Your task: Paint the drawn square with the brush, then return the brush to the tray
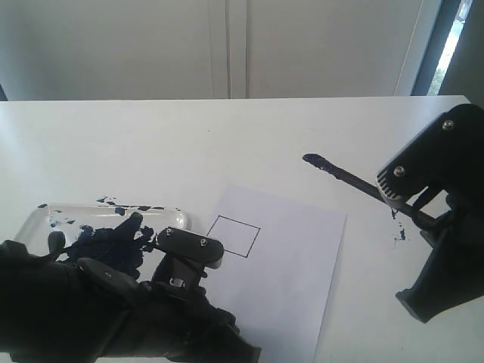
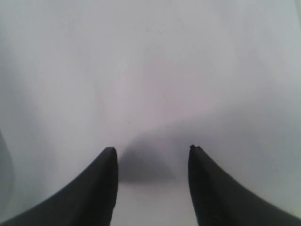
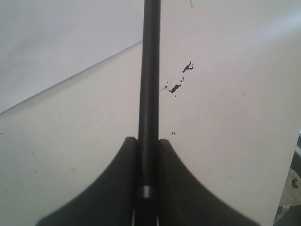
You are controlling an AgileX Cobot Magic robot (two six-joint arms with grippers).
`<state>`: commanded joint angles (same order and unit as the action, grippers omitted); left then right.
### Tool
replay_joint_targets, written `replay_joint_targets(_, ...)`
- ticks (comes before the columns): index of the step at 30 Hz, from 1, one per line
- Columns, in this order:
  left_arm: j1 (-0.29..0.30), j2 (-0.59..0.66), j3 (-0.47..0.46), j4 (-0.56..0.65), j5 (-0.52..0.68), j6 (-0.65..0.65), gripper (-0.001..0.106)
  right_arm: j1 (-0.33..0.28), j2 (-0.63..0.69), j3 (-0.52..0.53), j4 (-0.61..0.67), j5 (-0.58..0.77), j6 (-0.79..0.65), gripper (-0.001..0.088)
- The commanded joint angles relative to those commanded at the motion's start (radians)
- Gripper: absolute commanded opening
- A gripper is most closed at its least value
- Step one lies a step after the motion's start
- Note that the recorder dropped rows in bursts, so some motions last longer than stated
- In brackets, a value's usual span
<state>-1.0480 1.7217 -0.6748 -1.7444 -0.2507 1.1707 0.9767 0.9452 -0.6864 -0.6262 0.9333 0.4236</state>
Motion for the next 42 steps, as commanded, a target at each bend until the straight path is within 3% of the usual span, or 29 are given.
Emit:
replay_joint_targets(6,0.000,0.000,0.000,0.000,0.017,0.195,0.052,0.000,0.000,0.000,0.000,0.000,0.000,0.0000)
replay_joint_targets(20,0.000,0.000,0.000,0.000,0.017,0.382,0.052,0.000,0.000,0.000,0.000,-0.007,-0.002,0.0000)
replay_joint_targets(31,0.000,0.000,0.000,0.000,0.008,0.667,0.052,0.000,0.000,0.000,0.000,-0.007,-0.002,0.0000)
replay_joint_targets(36,0.000,-0.017,-0.002,0.000,-0.055,0.644,0.052,0.000,0.000,0.000,0.000,-0.007,-0.002,0.0000)
replay_joint_targets(39,0.002,-0.077,-0.008,0.000,-0.183,0.539,0.052,0.000,0.000,0.000,0.000,-0.008,-0.002,0.0000)
replay_joint_targets(42,0.002,-0.104,-0.058,0.000,-0.153,0.456,0.049,0.000,0.000,0.000,0.000,-0.008,-0.002,0.0000)
